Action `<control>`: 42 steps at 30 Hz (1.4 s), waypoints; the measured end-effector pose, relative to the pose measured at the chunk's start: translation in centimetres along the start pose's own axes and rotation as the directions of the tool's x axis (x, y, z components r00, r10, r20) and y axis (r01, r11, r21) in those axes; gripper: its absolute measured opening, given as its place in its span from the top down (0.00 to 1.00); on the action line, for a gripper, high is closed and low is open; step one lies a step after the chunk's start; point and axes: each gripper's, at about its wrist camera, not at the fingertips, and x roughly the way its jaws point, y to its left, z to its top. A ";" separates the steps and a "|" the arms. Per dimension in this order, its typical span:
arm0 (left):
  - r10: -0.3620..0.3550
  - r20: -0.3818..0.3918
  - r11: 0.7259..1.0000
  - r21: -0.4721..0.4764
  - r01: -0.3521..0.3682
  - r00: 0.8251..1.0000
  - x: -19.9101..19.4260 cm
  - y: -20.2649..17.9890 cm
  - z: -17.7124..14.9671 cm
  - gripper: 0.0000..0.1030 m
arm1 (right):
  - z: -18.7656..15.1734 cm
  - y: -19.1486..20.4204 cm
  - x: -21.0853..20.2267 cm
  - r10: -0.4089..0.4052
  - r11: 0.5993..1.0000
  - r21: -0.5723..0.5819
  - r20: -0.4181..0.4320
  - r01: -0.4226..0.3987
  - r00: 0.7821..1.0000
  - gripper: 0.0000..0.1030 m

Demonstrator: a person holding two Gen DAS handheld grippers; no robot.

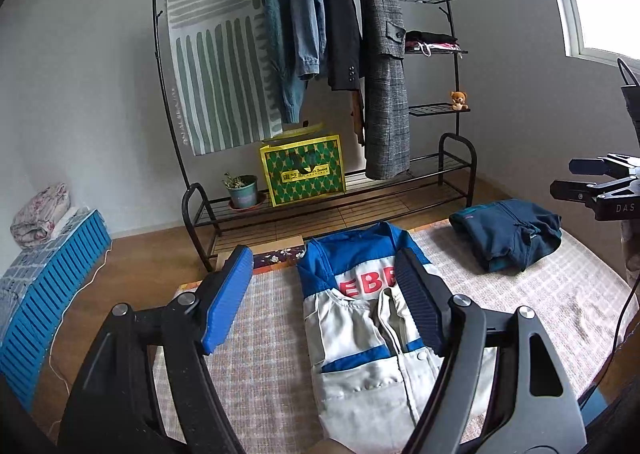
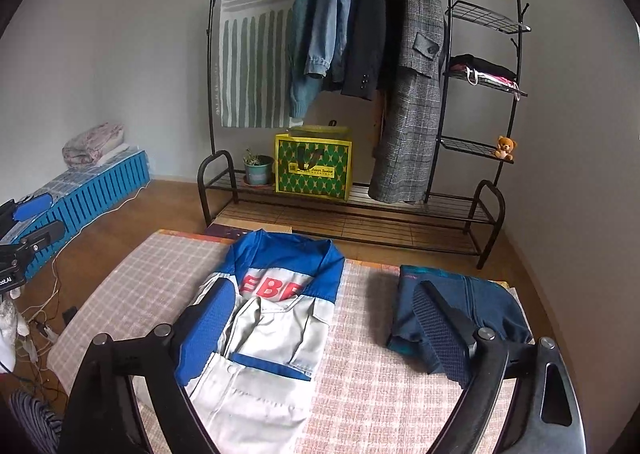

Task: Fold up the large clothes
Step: 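Grasp the blue collar of the folded jacket with both grippers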

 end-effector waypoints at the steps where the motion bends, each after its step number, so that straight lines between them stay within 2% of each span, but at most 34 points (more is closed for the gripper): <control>1: 0.001 -0.007 1.000 0.002 -0.001 1.000 1.0 0.2 0.1 0.27 | 0.2 -0.3 1.0 0.006 1.000 0.005 -0.009 -0.006 1.000 0.14; 5: -0.049 -0.068 0.997 -0.064 0.045 0.996 6.1 2.1 0.6 0.27 | 0.4 -2.4 5.3 0.033 0.998 0.058 -0.057 -0.029 0.998 0.19; 8: -0.133 -0.147 0.984 -0.136 0.113 0.980 11.2 4.2 0.6 0.27 | 0.3 -4.2 8.9 0.058 0.993 0.109 -0.093 -0.048 0.994 0.21; 11: -0.151 -0.204 0.976 -0.187 0.113 0.967 16.3 6.1 0.1 0.27 | -0.1 -5.7 12.4 0.091 0.987 0.143 -0.121 -0.073 0.988 0.21; 13: -0.218 -0.235 0.959 -0.230 0.164 0.947 19.7 7.3 -0.5 0.27 | -0.4 -6.6 14.8 0.115 0.981 0.170 -0.139 -0.091 0.984 0.22; 16: -0.270 -0.275 0.935 -0.303 0.183 0.923 24.9 9.0 -1.5 0.27 | -0.9 -7.9 19.1 0.151 0.970 0.213 -0.172 -0.113 0.973 0.25; 18: -0.342 -0.301 0.904 -0.363 0.225 0.890 28.5 10.0 -2.3 0.27 | -1.3 -8.6 22.1 0.178 0.961 0.245 -0.195 -0.128 0.965 0.30; 19: -0.366 -0.313 0.890 -0.393 0.231 0.876 30.2 10.5 -2.7 0.27 | -1.4 -8.8 23.6 0.188 0.957 0.257 -0.205 -0.133 0.961 0.31; 21: -0.389 -0.322 0.868 -0.441 0.226 0.863 33.3 11.3 -3.5 0.27 | -1.6 -9.1 26.6 0.208 0.952 0.270 -0.221 -0.145 0.953 0.33; 25: -0.444 -0.353 0.832 -0.504 0.232 0.824 39.5 11.8 -4.8 0.27 | -1.8 -9.3 32.1 0.277 0.930 0.308 -0.228 -0.201 0.934 0.33; 30: -0.471 -0.385 0.813 -0.539 0.220 0.794 45.7 11.6 -6.0 0.27 | -1.5 -9.5 38.6 0.314 0.914 0.336 -0.231 -0.228 0.921 0.33; 32: -0.486 -0.396 0.803 -0.555 0.218 0.779 47.9 11.5 -6.5 0.27 | -1.8 -9.5 41.2 0.343 0.904 0.349 -0.240 -0.248 0.908 0.33; 35: -0.494 -0.410 0.797 -0.565 0.211 0.767 50.4 11.6 -7.3 0.27 | -2.5 -9.4 44.8 0.360 0.896 0.367 -0.270 -0.250 0.893 0.33; 39: -0.552 -0.403 0.753 -0.618 0.228 0.730 52.9 11.5 -8.3 0.27 | -4.2 -9.9 48.5 0.414 0.857 0.446 -0.294 -0.259 0.862 0.37; 40: -0.557 -0.413 0.754 -0.615 0.230 0.721 53.2 11.2 -8.5 0.27 | -4.7 -10.0 49.1 0.430 0.845 0.465 -0.295 -0.265 0.853 0.38; 42: -0.547 -0.435 0.773 -0.590 0.233 0.716 53.8 10.5 -8.7 0.27 | -5.2 -9.9 49.8 0.451 0.830 0.483 -0.289 -0.279 0.844 0.41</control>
